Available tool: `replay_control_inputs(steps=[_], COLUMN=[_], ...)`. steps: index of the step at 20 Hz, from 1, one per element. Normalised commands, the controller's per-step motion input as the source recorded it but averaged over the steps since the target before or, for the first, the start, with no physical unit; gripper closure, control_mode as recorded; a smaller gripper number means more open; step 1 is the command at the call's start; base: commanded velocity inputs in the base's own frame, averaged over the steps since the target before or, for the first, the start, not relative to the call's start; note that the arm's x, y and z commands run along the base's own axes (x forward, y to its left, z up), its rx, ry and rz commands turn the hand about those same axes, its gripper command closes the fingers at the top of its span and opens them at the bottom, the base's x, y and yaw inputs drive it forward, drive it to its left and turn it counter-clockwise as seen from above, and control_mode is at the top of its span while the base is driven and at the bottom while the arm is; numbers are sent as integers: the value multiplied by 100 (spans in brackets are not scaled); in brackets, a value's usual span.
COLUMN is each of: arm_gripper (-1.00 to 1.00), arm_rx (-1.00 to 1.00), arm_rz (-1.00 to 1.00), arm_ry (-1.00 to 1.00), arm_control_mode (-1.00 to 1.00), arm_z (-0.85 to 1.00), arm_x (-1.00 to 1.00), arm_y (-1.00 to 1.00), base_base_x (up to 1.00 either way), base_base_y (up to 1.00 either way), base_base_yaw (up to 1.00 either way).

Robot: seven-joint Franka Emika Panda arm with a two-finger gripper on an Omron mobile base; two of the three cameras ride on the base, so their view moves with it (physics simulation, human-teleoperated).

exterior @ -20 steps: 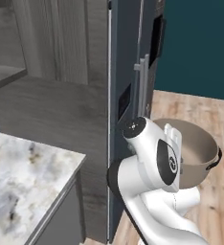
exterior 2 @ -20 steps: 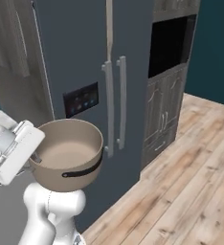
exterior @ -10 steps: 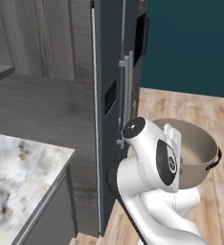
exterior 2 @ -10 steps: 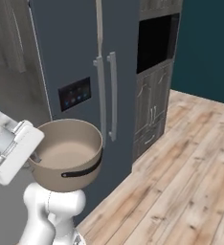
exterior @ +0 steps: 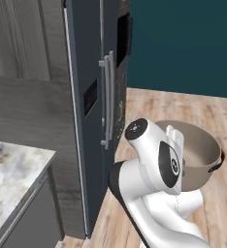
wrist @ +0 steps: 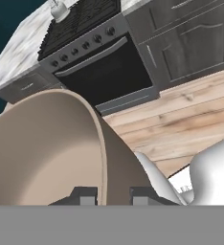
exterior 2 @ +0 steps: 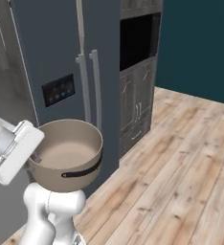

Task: Pick the kettle from the cabinet and place it on a stove burner. Then pick the pot from the counter and place it on another stove burner. Finally, turn both burners on.

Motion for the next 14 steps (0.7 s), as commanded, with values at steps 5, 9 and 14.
replay_control_inputs(steps=[5,9,14], arm_gripper=[100,100,100], arm_rx=[0,0,0], arm_rz=[0,0,0], arm_ry=[0,0,0], arm_control_mode=[100,100,100], arm_z=[0,0,0], arm_x=[0,0,0], arm_y=[0,0,0], base_base_x=[-23,-20,-12], base_base_y=[-33,-32,-29], base_base_yaw=[-10,-11,-14])
